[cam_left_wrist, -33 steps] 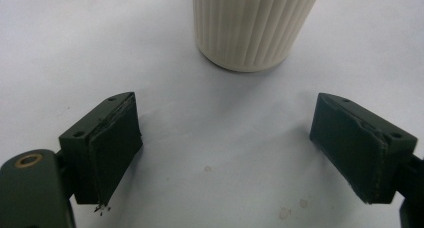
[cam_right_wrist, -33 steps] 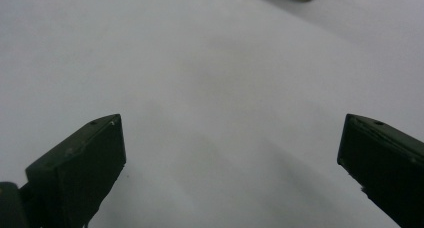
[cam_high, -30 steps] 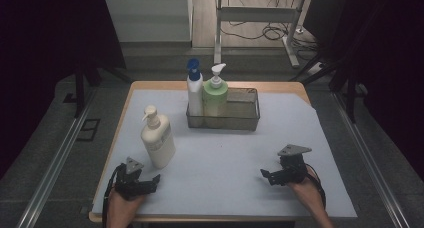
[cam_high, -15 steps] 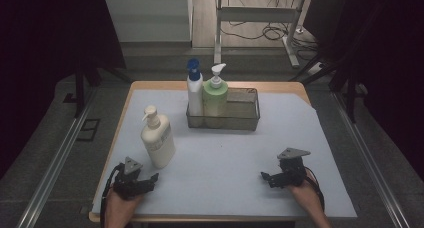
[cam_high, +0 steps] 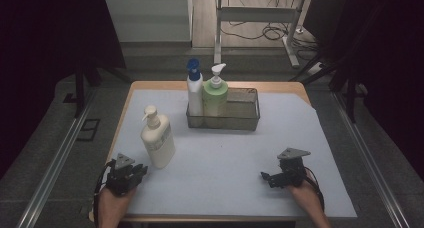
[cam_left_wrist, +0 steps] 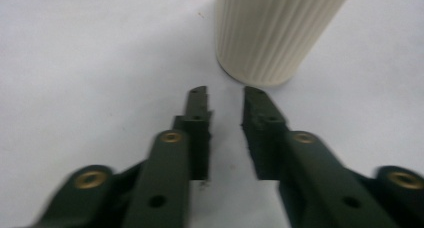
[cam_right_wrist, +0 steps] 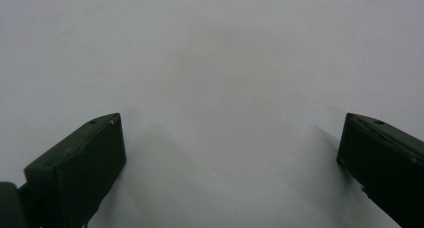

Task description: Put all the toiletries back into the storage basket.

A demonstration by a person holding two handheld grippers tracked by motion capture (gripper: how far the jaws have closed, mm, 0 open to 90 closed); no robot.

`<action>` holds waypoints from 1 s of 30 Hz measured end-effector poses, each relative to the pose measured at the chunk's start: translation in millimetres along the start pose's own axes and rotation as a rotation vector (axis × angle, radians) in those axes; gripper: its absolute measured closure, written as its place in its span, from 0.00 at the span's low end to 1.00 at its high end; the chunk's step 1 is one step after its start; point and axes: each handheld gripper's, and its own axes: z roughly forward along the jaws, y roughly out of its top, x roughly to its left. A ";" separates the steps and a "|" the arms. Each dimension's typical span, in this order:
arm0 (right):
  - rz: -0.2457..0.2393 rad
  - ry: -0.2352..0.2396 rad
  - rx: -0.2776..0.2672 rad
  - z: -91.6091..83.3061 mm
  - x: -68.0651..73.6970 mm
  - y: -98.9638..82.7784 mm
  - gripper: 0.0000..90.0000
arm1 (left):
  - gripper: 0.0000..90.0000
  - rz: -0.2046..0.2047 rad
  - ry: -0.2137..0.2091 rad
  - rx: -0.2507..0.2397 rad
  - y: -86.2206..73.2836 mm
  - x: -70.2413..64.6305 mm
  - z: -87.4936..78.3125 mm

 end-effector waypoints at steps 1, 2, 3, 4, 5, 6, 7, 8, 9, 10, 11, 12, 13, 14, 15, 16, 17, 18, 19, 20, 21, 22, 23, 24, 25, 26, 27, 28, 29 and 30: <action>0.000 0.000 0.001 0.0 0.0 0.0 0.00 | 0.91 0.001 0.004 0.004 2.0 1.3 1.4; 0.000 0.000 0.000 0.0 0.0 0.0 0.00 | 0.95 0.002 0.007 0.006 3.2 2.1 2.4; 0.000 0.000 0.000 0.0 0.0 0.0 0.00 | 0.97 0.007 0.011 0.011 5.4 3.6 4.3; 0.000 0.000 0.000 0.0 0.0 0.0 0.00 | 0.99 0.010 0.016 0.014 6.8 4.5 5.5; 0.001 0.000 0.000 0.0 0.1 0.0 0.00 | 0.99 0.009 0.021 0.018 9.0 6.3 7.6; 0.000 0.000 0.000 -0.1 0.1 -0.1 0.00 | 0.99 0.009 0.019 0.018 10.7 8.5 9.2; 0.001 0.000 0.000 0.0 0.1 -0.1 0.00 | 0.99 0.004 0.015 0.016 11.7 10.0 10.3; 0.001 0.000 0.000 -0.1 0.1 -0.1 0.00 | 0.99 -0.004 0.010 0.012 13.0 11.9 11.7; 0.000 0.000 0.000 -0.1 0.1 -0.1 0.00 | 0.99 -0.010 0.006 0.009 14.4 13.6 13.1; 0.001 0.001 0.000 -0.1 0.2 -0.1 0.00 | 0.99 -0.010 0.001 0.007 16.1 15.5 14.7; 0.001 0.001 0.000 -0.1 0.1 -0.1 0.00 | 0.99 -0.014 -0.006 0.005 17.4 16.7 16.5; 0.000 0.000 0.000 0.0 0.1 -0.2 0.00 | 0.99 -0.013 -0.011 0.006 18.4 17.8 17.6; 0.001 0.000 0.000 -0.1 0.1 -0.2 0.00 | 0.99 -0.020 -0.020 0.003 20.0 19.1 20.0; 0.000 0.000 0.000 0.0 0.1 -0.2 0.00 | 0.99 -0.025 -0.027 0.003 21.3 20.2 22.1; 0.001 0.000 0.000 -0.1 0.1 -0.2 0.00 | 0.99 -0.034 -0.031 0.002 22.6 20.2 24.6; 0.001 0.000 0.000 -0.1 0.1 -0.2 0.00 | 0.99 -0.030 -0.032 0.005 24.0 20.9 26.8; 0.001 0.000 0.000 0.0 0.1 -0.2 0.00 | 0.99 -0.035 -0.036 0.008 25.3 20.9 29.1; 0.001 0.000 0.000 -0.1 0.1 -0.2 0.00 | 0.99 -0.043 -0.039 0.008 26.2 20.5 30.8; 0.000 0.000 0.000 0.0 0.1 -0.2 0.00 | 0.99 -0.037 -0.045 0.008 27.8 20.8 33.6; 0.001 0.000 0.000 0.0 0.1 -0.2 0.00 | 0.99 -0.039 -0.053 0.008 28.8 20.0 35.6; 0.001 0.000 0.000 0.0 0.1 -0.2 0.00 | 0.99 -0.045 -0.059 0.006 29.7 18.6 37.5; 0.001 0.000 0.000 -0.1 0.1 -0.2 0.00 | 0.99 -0.040 -0.048 0.007 30.5 17.4 39.0; 0.001 0.000 0.000 0.0 0.1 -0.2 0.00 | 0.99 -0.029 -0.042 0.012 30.9 17.7 39.4; 0.000 0.000 -0.001 0.0 0.1 -0.2 0.00 | 0.99 -0.034 -0.049 0.011 30.6 18.5 39.8; 0.001 0.000 0.000 0.0 0.1 -0.2 0.00 | 0.99 -0.047 -0.058 0.006 29.9 19.0 39.9; 0.001 0.000 -0.001 0.0 0.1 -0.2 0.00 | 0.99 -0.063 -0.071 0.002 28.9 20.3 40.0; 0.000 0.000 0.000 0.0 0.1 -0.2 0.00 | 0.99 -0.071 -0.081 -0.003 28.1 21.5 40.2; 0.001 0.000 0.000 0.0 0.1 -0.2 0.00 | 0.99 -0.074 -0.090 -0.003 27.6 22.0 40.3; 0.001 0.000 0.000 0.0 0.1 -0.2 0.00 | 0.99 -0.074 -0.093 -0.003 27.6 21.6 40.4; 0.001 0.000 0.000 0.0 0.1 -0.2 0.00 | 0.99 -0.068 -0.097 -0.003 27.9 20.3 40.9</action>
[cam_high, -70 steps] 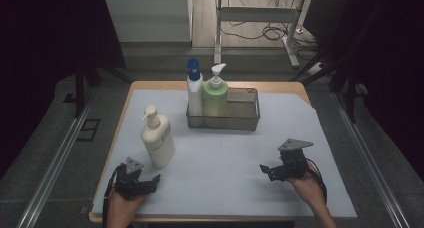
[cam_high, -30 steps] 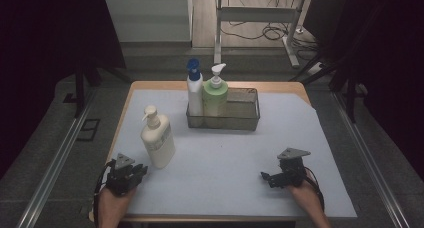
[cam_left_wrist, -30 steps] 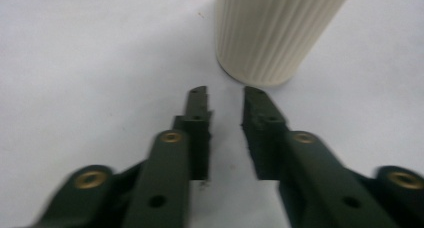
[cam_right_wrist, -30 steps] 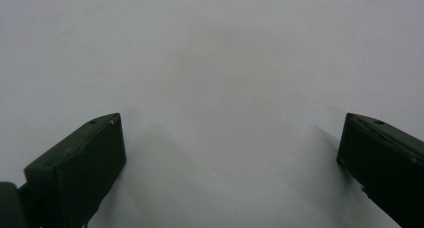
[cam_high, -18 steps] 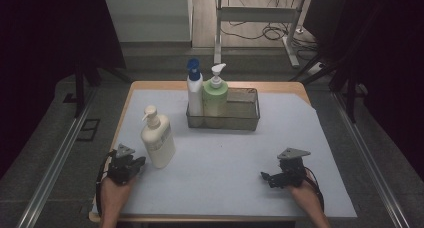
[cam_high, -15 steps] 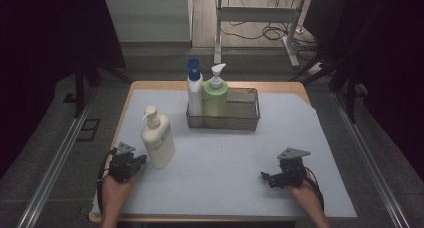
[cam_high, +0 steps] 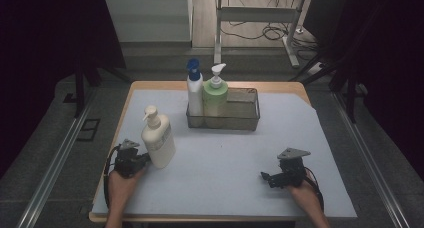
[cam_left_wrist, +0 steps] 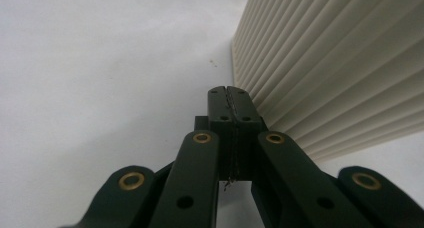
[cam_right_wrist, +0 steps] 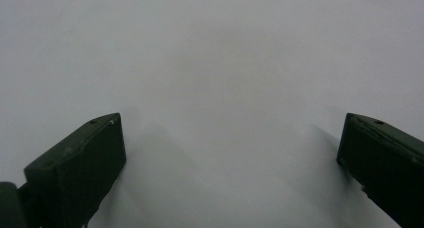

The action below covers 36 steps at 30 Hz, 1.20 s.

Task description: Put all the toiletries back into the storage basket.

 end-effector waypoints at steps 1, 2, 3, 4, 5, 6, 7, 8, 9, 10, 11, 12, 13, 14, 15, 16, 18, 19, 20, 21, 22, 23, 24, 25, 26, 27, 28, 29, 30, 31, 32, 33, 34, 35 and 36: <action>0.000 0.000 0.000 0.0 0.0 0.0 0.00 | 0.99 0.005 -0.002 0.001 0.2 -1.0 0.4; 0.000 0.000 0.000 0.0 0.0 0.0 0.00 | 0.99 0.011 -0.009 0.002 0.5 -2.4 1.2; -0.001 0.000 0.000 0.0 0.0 0.0 0.00 | 0.99 0.014 -0.015 0.004 0.7 -4.4 2.0; 0.000 0.000 0.000 0.0 0.0 0.0 0.00 | 0.99 0.027 -0.019 0.006 1.4 -6.6 3.0; 0.000 0.000 0.000 0.0 0.0 0.0 0.00 | 0.99 0.022 -0.021 0.005 1.6 -9.4 4.1; 0.000 0.000 0.000 0.0 0.0 0.0 0.00 | 0.99 0.026 -0.021 0.007 1.9 -10.8 4.8; 0.000 0.000 0.000 0.0 0.0 0.0 0.00 | 0.99 0.028 -0.022 0.009 2.2 -12.6 5.6; 0.000 0.000 0.000 0.0 0.0 -0.1 0.00 | 0.99 0.033 -0.025 0.014 2.5 -14.8 6.8; 0.000 0.000 0.000 0.0 0.0 -0.1 0.00 | 0.99 0.039 -0.026 0.016 2.6 -16.3 7.7; 0.000 0.000 0.000 0.0 0.0 0.0 0.00 | 0.99 0.044 -0.028 0.017 2.8 -17.3 8.4; -0.001 0.000 0.000 0.0 0.0 -0.1 0.00 | 0.99 0.047 -0.031 0.020 3.0 -19.5 9.4; -0.001 0.000 -0.001 0.0 -0.1 -0.1 0.00 | 0.99 0.048 -0.031 0.021 3.2 -21.4 10.1; -0.001 0.000 -0.001 0.0 -0.1 -0.1 0.00 | 0.99 0.054 -0.030 0.023 3.4 -22.8 10.5; 0.000 0.000 0.000 0.0 0.0 -0.1 0.00 | 0.99 0.057 -0.032 0.024 3.4 -24.2 10.9; 0.000 0.000 -0.001 0.0 0.0 -0.1 0.00 | 0.99 0.059 -0.036 0.026 3.5 -25.0 11.0; 0.000 0.000 0.000 0.0 0.0 -0.1 0.00 | 0.99 0.061 -0.038 0.024 3.4 -26.4 11.5; 0.000 0.000 0.000 0.0 0.0 -0.1 0.00 | 0.99 0.067 -0.045 0.027 3.5 -29.4 12.3; -0.002 -0.001 -0.002 0.1 -0.1 -0.1 0.00 | 0.99 0.069 -0.048 0.027 3.5 -31.0 12.8; -0.002 -0.001 -0.002 0.0 -0.1 -0.1 0.00 | 0.99 0.074 -0.050 0.029 3.7 -32.5 13.1; 0.000 0.000 0.000 0.0 0.0 -0.1 0.00 | 0.99 0.079 -0.053 0.030 3.8 -34.2 13.6; 0.000 0.000 0.000 0.0 0.1 -0.1 0.00 | 0.99 0.082 -0.056 0.031 3.9 -36.0 14.1; 0.000 0.000 0.000 0.0 0.0 -0.1 0.00 | 0.99 0.085 -0.059 0.031 3.9 -37.4 14.6; 0.000 0.000 0.000 0.0 0.1 -0.1 0.00 | 0.99 0.091 -0.062 0.032 4.2 -39.4 15.3; 0.001 0.000 0.000 0.0 0.1 -0.1 0.00 | 0.99 0.095 -0.065 0.034 4.4 -40.7 15.7; 0.000 0.000 0.000 0.0 0.0 -0.1 0.00 | 0.99 0.103 -0.069 0.038 4.6 -42.5 16.3; 0.000 0.000 0.000 0.0 0.1 -0.1 0.00 | 0.99 0.107 -0.070 0.037 4.8 -44.3 17.0; 0.001 0.001 0.001 0.0 0.1 -0.1 0.00 | 0.99 0.113 -0.071 0.038 5.1 -45.8 17.6; 0.000 0.000 0.000 0.0 0.1 -0.1 0.00 | 0.99 0.118 -0.073 0.040 5.4 -47.3 18.1; 0.000 0.000 0.000 0.0 0.0 -0.1 0.00 | 0.99 0.123 -0.074 0.041 5.6 -48.7 18.8; -0.001 0.000 -0.001 0.0 0.0 -0.1 0.00 | 0.99 0.127 -0.075 0.040 5.8 -49.8 19.3; 0.000 0.000 0.000 0.0 0.0 -0.1 0.00 | 0.99 0.129 -0.083 0.041 6.2 -51.9 20.2; 0.000 0.000 0.000 0.0 0.1 -0.1 0.00 | 0.99 0.135 -0.085 0.042 6.6 -53.3 20.9; 0.000 0.000 0.000 0.0 0.1 -0.1 0.00 | 0.99 0.139 -0.086 0.042 6.8 -55.0 21.7; 0.000 0.000 0.000 0.0 0.1 -0.1 0.00 | 0.99 0.145 -0.088 0.043 7.3 -56.5 22.5; 0.000 0.000 0.001 0.0 0.1 0.0 0.00 | 0.99 0.148 -0.089 0.043 7.7 -58.1 23.2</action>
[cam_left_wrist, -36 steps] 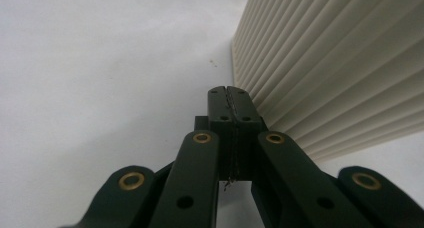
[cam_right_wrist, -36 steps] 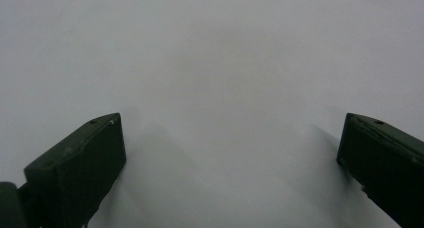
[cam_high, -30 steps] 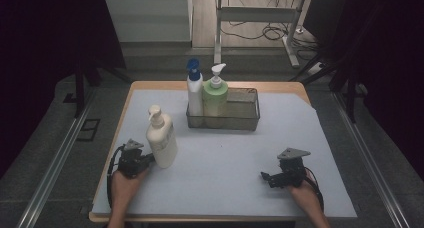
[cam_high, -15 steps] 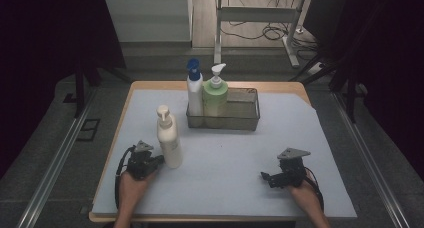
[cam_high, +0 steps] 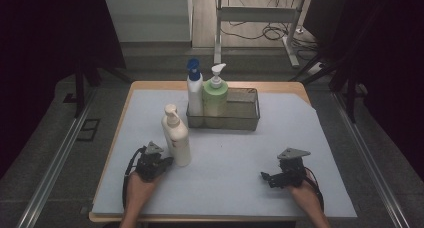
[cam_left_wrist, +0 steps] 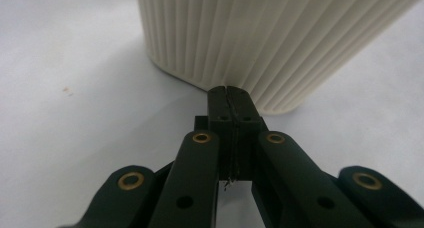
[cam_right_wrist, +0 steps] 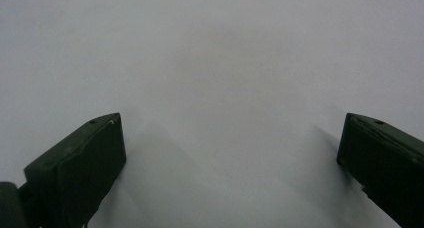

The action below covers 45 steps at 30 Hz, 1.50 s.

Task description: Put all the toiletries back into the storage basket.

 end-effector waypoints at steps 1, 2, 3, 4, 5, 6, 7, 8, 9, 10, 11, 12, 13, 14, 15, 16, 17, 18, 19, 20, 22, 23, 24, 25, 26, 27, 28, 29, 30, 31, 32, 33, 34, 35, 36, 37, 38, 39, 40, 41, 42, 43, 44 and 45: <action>0.000 0.000 0.000 0.0 0.0 0.0 0.00 | 0.99 0.003 -0.001 0.001 0.5 -1.1 0.6; 0.000 0.000 0.000 0.0 0.0 0.0 0.00 | 0.99 0.008 -0.002 0.002 1.3 -2.3 1.5; 0.000 0.000 0.000 0.0 0.0 0.1 0.00 | 0.99 0.016 -0.003 0.001 2.3 -3.4 2.7; 0.000 0.000 0.001 0.1 0.1 0.1 0.00 | 0.99 0.016 -0.005 0.001 2.8 -4.2 3.5; -0.001 0.000 0.001 0.0 0.0 0.2 0.00 | 0.99 0.021 -0.007 0.000 3.6 -5.3 4.7; -0.001 0.000 0.002 0.1 0.1 0.3 0.00 | 0.98 0.023 -0.006 0.000 4.0 -6.2 5.2; 0.000 -0.001 0.003 0.1 0.1 0.3 0.00 | 0.98 0.026 -0.005 0.000 4.2 -6.4 5.3; 0.000 0.000 0.003 0.0 0.1 0.3 0.00 | 0.98 0.027 -0.006 0.000 4.1 -6.4 5.3; -0.001 0.000 0.003 0.1 0.0 0.5 0.00 | 0.98 0.026 -0.009 -0.002 3.8 -6.1 5.1; 0.000 0.000 0.004 0.1 0.1 0.6 0.00 | 0.96 0.024 -0.016 -0.003 3.3 -5.3 4.6; 0.000 0.000 0.006 0.1 0.0 0.7 0.00 | 0.94 0.023 -0.019 -0.006 2.8 -5.0 4.1; 0.000 0.000 0.006 0.1 0.0 0.8 0.00 | 0.93 0.027 -0.013 -0.007 2.4 -5.1 3.6; 0.000 0.000 0.006 0.1 0.0 0.7 0.00 | 0.92 0.027 -0.009 -0.007 2.0 -5.3 3.2; 0.000 0.000 0.006 0.1 0.0 0.7 0.00 | 0.91 0.030 -0.005 -0.008 1.6 -5.4 2.6; 0.000 0.000 0.006 0.1 0.0 0.8 0.00 | 0.90 0.035 -0.001 -0.010 1.0 -5.3 1.7; 0.000 0.000 0.006 0.1 0.0 0.8 0.00 | 0.88 0.035 0.002 -0.013 0.4 -5.5 0.9; 0.000 0.000 0.006 0.1 0.0 0.8 0.00 | 0.87 0.037 0.006 -0.014 0.0 -5.7 0.2; 0.000 0.000 0.006 0.1 0.0 0.8 0.00 | 0.86 0.042 0.016 -0.019 -0.9 -5.6 -1.6; 0.000 0.000 0.006 0.1 0.0 0.8 0.00 | 0.84 0.042 0.016 -0.022 -1.4 -5.4 -2.5; 0.000 0.000 0.006 0.1 0.0 0.8 0.00 | 0.83 0.038 0.016 -0.026 -2.2 -5.2 -3.7; 0.000 0.000 0.006 0.1 0.1 0.7 0.00 | 0.79 0.039 0.027 -0.033 -3.6 -4.2 -6.2; 0.000 0.000 0.006 0.1 0.0 0.7 0.00 | 0.77 0.038 0.030 -0.037 -4.2 -3.7 -6.9; 0.000 0.000 0.006 0.1 0.0 0.7 0.00 | 0.75 0.035 0.033 -0.040 -5.1 -2.7 -8.3; 0.000 0.000 0.006 0.1 0.1 0.8 0.00 | 0.72 0.031 0.036 -0.041 -5.9 -2.1 -9.2; 0.000 0.000 0.006 0.1 0.0 0.8 0.00 | 0.70 0.032 0.039 -0.042 -6.5 -1.7 -9.9; 0.000 0.000 0.006 0.1 0.0 0.8 0.00 | 0.68 0.031 0.043 -0.042 -7.5 -1.2 -10.9; 0.000 0.000 0.006 0.1 0.0 0.8 0.00 | 0.65 0.031 0.050 -0.041 -8.2 -1.0 -11.8; 0.000 0.000 0.007 0.1 0.0 0.9 0.00 | 0.62 0.031 0.054 -0.039 -9.0 -0.9 -12.4; 0.000 0.000 0.007 0.1 0.0 0.9 0.00 | 0.58 0.032 0.058 -0.036 -9.9 -0.9 -12.9; 0.000 0.000 0.008 0.0 -0.1 1.0 0.00 | 0.56 0.032 0.064 -0.033 -10.7 -0.9 -13.3; 0.000 0.001 0.008 0.0 -0.1 1.0 0.00 | 0.54 0.031 0.070 -0.033 -11.7 -1.1 -13.7; 0.000 0.001 0.008 0.0 -0.1 1.1 0.00 | 0.51 0.029 0.076 -0.031 -12.6 -1.4 -14.1; 0.000 0.000 0.009 0.0 -0.1 1.2 0.00 | 0.46 0.026 0.078 -0.029 -13.3 -1.7 -14.3; 0.000 0.000 0.009 0.0 -0.2 1.3 0.00 | 0.42 0.028 0.080 -0.028 -14.0 -1.7 -14.6; 0.002 0.000 0.010 0.0 -0.1 1.4 0.00 | 0.39 0.025 0.087 -0.028 -14.8 -2.3 -15.1; 0.003 -0.001 0.009 0.1 0.1 1.6 0.00 | 0.35 0.026 0.091 -0.024 -15.4 -2.7 -15.6; 0.006 -0.002 0.010 0.1 0.4 1.8 0.00 | 0.30 0.021 0.093 -0.022 -15.8 -3.4 -15.7; 0.008 -0.004 0.010 0.1 0.5 1.9 0.00 | 0.27 0.021 0.098 -0.019 -16.4 -4.0 -15.8; 0.010 -0.004 0.010 0.0 0.6 2.0 0.00 | 0.24 0.024 0.106 -0.015 -17.1 -4.7 -15.9; 0.011 -0.004 0.011 -0.1 0.5 2.3 0.00 | 0.20 0.026 0.113 -0.011 -17.7 -5.3 -15.6; 0.013 -0.002 0.013 -0.3 0.5 2.6 0.00 | 0.17 0.029 0.120 -0.006 -18.3 -5.9 -15.3; 0.012 -0.001 0.012 -0.3 0.5 2.9 0.00 | 0.15 0.032 0.124 -0.003 -18.8 -6.2 -14.7; 0.009 0.002 0.008 -0.4 0.8 3.3 0.00 | 0.15 0.037 0.132 0.002 -19.2 -6.3 -14.0; 0.009 0.002 0.002 -0.8 1.6 4.0 0.01 | 0.14 0.034 0.145 0.006 -19.6 -6.4 -12.6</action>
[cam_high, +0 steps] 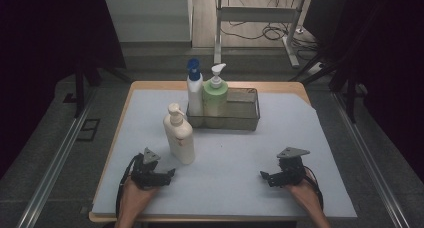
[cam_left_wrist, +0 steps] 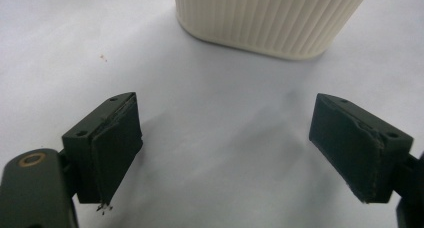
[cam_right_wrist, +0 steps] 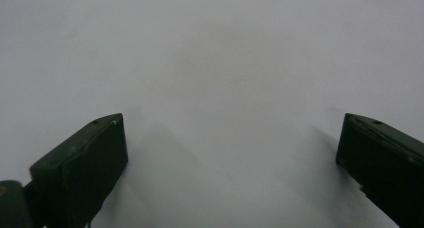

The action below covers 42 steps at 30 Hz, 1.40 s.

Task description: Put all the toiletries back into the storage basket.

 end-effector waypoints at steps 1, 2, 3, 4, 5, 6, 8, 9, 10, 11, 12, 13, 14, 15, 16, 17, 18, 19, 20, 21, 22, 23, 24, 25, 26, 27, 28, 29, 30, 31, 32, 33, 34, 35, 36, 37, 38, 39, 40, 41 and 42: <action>-0.005 -0.006 -0.007 -0.6 0.8 0.8 0.01 | 0.14 -0.003 0.011 0.009 -0.3 0.0 1.8; -0.012 -0.008 -0.012 -1.4 1.8 1.8 0.01 | 0.13 -0.010 0.005 0.001 -1.0 0.5 2.0; -0.016 -0.010 -0.016 -2.0 2.5 2.6 0.01 | 0.13 -0.015 0.003 -0.001 -1.3 1.0 1.9; -0.022 -0.010 -0.019 -2.9 3.6 3.6 0.01 | 0.13 -0.014 0.003 0.000 -1.3 0.9 1.9; -0.024 -0.011 -0.023 -3.2 4.1 4.1 0.01 | 0.13 -0.011 0.005 -0.001 -1.4 0.6 2.2; -0.024 -0.008 -0.023 -3.7 4.7 4.8 0.01 | 0.13 -0.010 0.006 -0.002 -1.6 0.5 2.2; -0.031 -0.007 -0.024 -3.8 5.8 5.8 0.01 | 0.13 -0.013 0.004 -0.005 -2.1 0.5 2.3; -0.035 -0.004 -0.022 -4.0 6.8 6.6 0.01 | 0.13 -0.012 0.006 -0.006 -2.5 0.3 2.2; -0.037 -0.004 -0.022 -4.1 7.5 7.1 0.01 | 0.13 -0.010 0.008 -0.006 -2.7 0.1 2.1; -0.039 -0.003 -0.022 -4.7 8.4 7.9 0.01 | 0.13 -0.009 0.007 -0.006 -2.6 0.3 2.2; -0.047 -0.001 -0.025 -5.6 9.4 9.2 0.01 | 0.13 -0.010 0.006 -0.006 -2.6 0.4 2.3; -0.053 0.001 -0.027 -6.4 10.0 10.0 0.01 | 0.13 -0.010 0.007 -0.007 -2.7 0.3 2.2; -0.055 0.003 -0.032 -7.5 10.8 11.1 0.01 | 0.13 -0.009 0.008 -0.007 -2.8 0.2 2.2; -0.054 0.008 -0.039 -8.8 11.7 12.3 0.01 | 0.13 -0.010 0.007 -0.007 -2.8 0.3 2.3; -0.052 0.018 -0.044 -9.7 12.1 13.4 0.00 | 0.13 -0.009 0.008 -0.007 -2.8 0.3 2.2; -0.049 0.027 -0.047 -10.3 12.8 14.4 0.00 | 0.13 -0.009 0.008 -0.007 -2.9 0.2 2.2; -0.048 0.034 -0.049 -10.6 13.4 15.2 0.00 | 0.13 -0.010 0.009 -0.008 -2.9 0.1 2.3; -0.048 0.042 -0.050 -11.1 14.5 16.7 0.00 | 0.13 -0.010 0.009 -0.007 -2.9 0.1 2.3; -0.048 0.049 -0.051 -11.3 15.3 17.8 0.00 | 0.13 -0.009 0.009 -0.008 -2.9 0.1 2.3; -0.052 0.059 -0.050 -11.5 16.8 19.8 0.00 | 0.13 -0.010 0.009 -0.008 -3.0 0.1 2.3; -0.055 0.067 -0.051 -11.7 18.2 21.7 0.00 | 0.13 -0.008 0.011 -0.011 -3.3 -0.3 2.2; -0.063 0.075 -0.054 -11.9 19.8 23.6 0.00 | 0.13 -0.006 0.013 -0.011 -3.3 -0.5 2.2; -0.071 0.080 -0.058 -12.0 21.5 25.5 0.00 | 0.13 -0.007 0.013 -0.011 -3.2 -0.5 2.2; -0.076 0.087 -0.059 -12.2 23.3 27.4 0.00 | 0.13 -0.009 0.012 -0.011 -3.2 -0.3 2.2; -0.080 0.093 -0.063 -12.0 25.0 29.3 0.00 | 0.13 -0.008 0.012 -0.011 -3.2 -0.3 2.2; -0.081 0.099 -0.064 -12.1 26.1 30.8 0.00 | 0.13 -0.008 0.012 -0.011 -3.3 -0.4 2.3; -0.081 0.109 -0.069 -11.8 28.0 33.1 0.00 | 0.13 -0.008 0.012 -0.011 -3.3 -0.4 2.2; -0.079 0.117 -0.071 -11.6 29.6 34.9 0.00 | 0.13 -0.008 0.012 -0.011 -3.3 -0.4 2.2; -0.081 0.122 -0.074 -11.0 31.4 37.0 0.00 | 0.13 -0.008 0.012 -0.011 -3.3 -0.4 2.2; -0.083 0.124 -0.074 -10.7 32.3 38.2 0.00 | 0.13 -0.008 0.012 -0.011 -3.3 -0.4 2.2; -0.084 0.126 -0.075 -10.3 33.6 39.8 0.00 | 0.13 -0.008 0.012 -0.011 -3.3 -0.4 2.2; -0.084 0.129 -0.074 -9.9 34.7 41.0 0.00 | 0.13 -0.008 0.012 -0.011 -3.3 -0.4 2.2; -0.089 0.132 -0.075 -9.2 36.1 42.9 0.00 | 0.13 -0.008 0.012 -0.011 -3.3 -0.4 2.2; -0.090 0.135 -0.076 -8.7 37.1 44.2 0.00 | 0.13 -0.008 0.013 -0.011 -3.3 -0.4 2.2; -0.095 0.138 -0.077 -8.2 38.9 46.4 0.00 | 0.13 -0.008 0.012 -0.011 -3.3 -0.4 2.2; -0.098 0.142 -0.079 -7.8 40.6 48.3 0.00 | 0.13 -0.008 0.012 -0.011 -3.3 -0.4 2.2; -0.102 0.146 -0.081 -7.4 42.2 50.2 0.00 | 0.13 -0.008 0.012 -0.011 -3.3 -0.4 2.2; -0.106 0.148 -0.080 -7.2 43.5 51.8 0.00 | 0.13 -0.008 0.013 -0.011 -3.3 -0.4 2.2; -0.110 0.151 -0.078 -6.8 45.6 54.4 0.00 | 0.13 -0.008 0.013 -0.011 -3.3 -0.4 2.2; -0.113 0.154 -0.080 -6.5 47.2 56.4 0.00 | 0.13 -0.008 0.013 -0.011 -3.3 -0.4 2.2; -0.114 0.160 -0.081 -6.4 48.7 58.6 0.00 | 0.13 -0.008 0.013 -0.011 -3.3 -0.4 2.2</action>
